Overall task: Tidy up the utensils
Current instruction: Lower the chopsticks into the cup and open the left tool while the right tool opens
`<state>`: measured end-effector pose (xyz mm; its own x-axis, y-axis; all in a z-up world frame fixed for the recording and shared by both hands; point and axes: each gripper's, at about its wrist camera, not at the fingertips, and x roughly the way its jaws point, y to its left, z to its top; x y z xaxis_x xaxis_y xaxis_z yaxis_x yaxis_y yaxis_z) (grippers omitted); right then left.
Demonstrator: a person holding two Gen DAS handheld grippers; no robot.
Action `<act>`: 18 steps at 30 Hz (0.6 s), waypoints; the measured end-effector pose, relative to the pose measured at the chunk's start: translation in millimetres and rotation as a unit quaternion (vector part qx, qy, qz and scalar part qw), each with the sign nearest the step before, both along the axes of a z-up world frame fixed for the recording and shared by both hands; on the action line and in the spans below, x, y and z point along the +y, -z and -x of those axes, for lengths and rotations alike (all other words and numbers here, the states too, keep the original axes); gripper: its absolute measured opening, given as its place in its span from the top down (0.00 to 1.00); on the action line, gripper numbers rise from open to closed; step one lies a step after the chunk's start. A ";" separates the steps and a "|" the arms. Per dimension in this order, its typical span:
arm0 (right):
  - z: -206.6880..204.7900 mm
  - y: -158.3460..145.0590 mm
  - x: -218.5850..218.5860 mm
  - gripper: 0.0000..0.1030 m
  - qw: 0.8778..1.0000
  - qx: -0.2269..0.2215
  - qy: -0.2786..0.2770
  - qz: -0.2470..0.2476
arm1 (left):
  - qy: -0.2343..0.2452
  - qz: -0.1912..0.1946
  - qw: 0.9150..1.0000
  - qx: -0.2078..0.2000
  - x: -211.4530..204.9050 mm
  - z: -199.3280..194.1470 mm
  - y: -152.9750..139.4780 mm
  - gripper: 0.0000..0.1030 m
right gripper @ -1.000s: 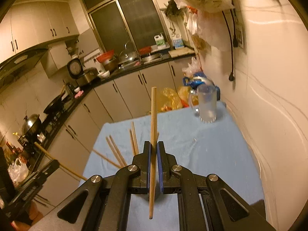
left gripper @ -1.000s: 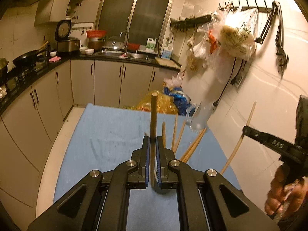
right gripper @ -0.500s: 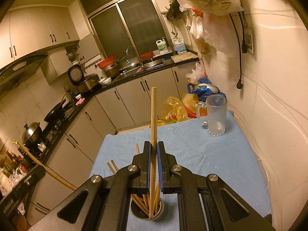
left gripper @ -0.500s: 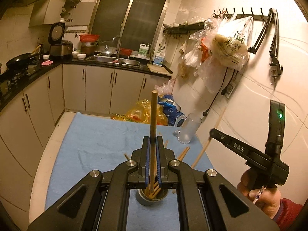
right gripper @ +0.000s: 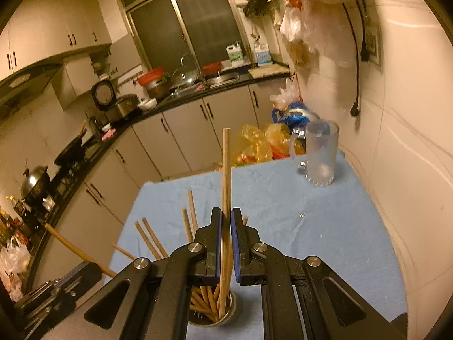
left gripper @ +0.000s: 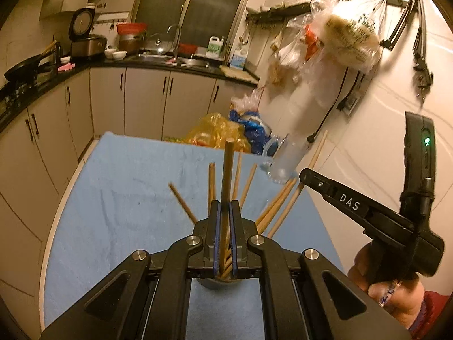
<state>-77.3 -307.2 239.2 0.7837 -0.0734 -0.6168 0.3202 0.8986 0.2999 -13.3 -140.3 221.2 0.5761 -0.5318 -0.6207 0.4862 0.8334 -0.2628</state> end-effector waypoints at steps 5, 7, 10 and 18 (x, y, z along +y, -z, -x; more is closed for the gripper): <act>-1.1 17.0 6.9 0.94 1.000 0.020 -0.014 0.000 | 0.004 -0.015 1.000 0.011 -0.7 -1.0 18.9 0.95; -0.7 22.1 9.0 0.94 0.999 0.027 -0.019 -0.001 | 0.005 -0.021 1.000 0.016 -0.9 -1.7 26.1 0.95; -0.3 31.9 11.6 0.94 0.999 0.040 -0.025 -0.005 | 0.006 -0.026 0.999 0.018 0.8 -2.2 31.8 0.95; -2.5 55.6 12.8 0.94 0.997 0.073 -0.033 -0.018 | 0.003 -0.038 0.999 0.021 2.0 -8.2 42.3 0.95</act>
